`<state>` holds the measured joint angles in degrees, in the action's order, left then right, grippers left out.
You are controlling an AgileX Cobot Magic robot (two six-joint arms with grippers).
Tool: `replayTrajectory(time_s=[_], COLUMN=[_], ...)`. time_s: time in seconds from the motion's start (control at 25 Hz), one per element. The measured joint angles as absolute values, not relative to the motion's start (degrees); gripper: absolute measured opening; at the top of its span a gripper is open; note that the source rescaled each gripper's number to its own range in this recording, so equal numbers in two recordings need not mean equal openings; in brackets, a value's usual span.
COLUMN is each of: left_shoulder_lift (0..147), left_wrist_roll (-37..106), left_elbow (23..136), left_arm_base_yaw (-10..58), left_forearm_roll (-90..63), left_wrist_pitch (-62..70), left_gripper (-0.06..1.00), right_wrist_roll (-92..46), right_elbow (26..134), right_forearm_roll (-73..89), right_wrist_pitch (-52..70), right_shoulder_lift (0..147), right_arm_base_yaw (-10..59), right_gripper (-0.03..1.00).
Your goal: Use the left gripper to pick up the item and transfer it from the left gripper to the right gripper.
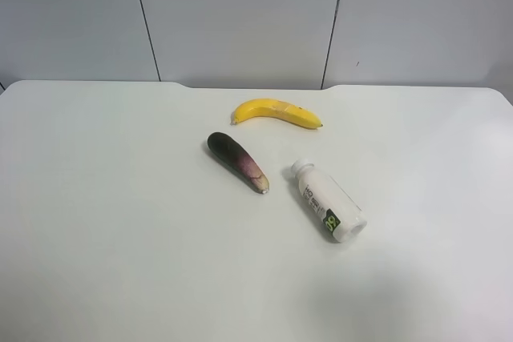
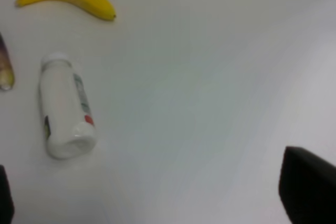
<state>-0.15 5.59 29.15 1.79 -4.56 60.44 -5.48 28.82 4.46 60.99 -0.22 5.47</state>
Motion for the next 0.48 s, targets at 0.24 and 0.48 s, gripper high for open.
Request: replayTrajectory(time_s=[0.24,0.48], left_shoulder_lift=[-0.1,-0.1], left_wrist_roll=[5.6,5.6], left_elbow=[29.1,29.1], left_arm_base_yaw=[1.8,1.8], left_forearm_roll=[-4.6,-4.6], left_wrist_pitch=[60.4,60.4], left_gripper=[0.86,0.86], right_wrist_roll=[-5.4,-5.4], right_elbow=[28.8,28.8], right_forearm_roll=[4.5,4.5], right_wrist_pitch=[61.0,61.0], right_shoulder_lift=[-0.2,-0.2], right_arm_base_yaw=[4.1,4.1], right_gripper=[1.00,1.00])
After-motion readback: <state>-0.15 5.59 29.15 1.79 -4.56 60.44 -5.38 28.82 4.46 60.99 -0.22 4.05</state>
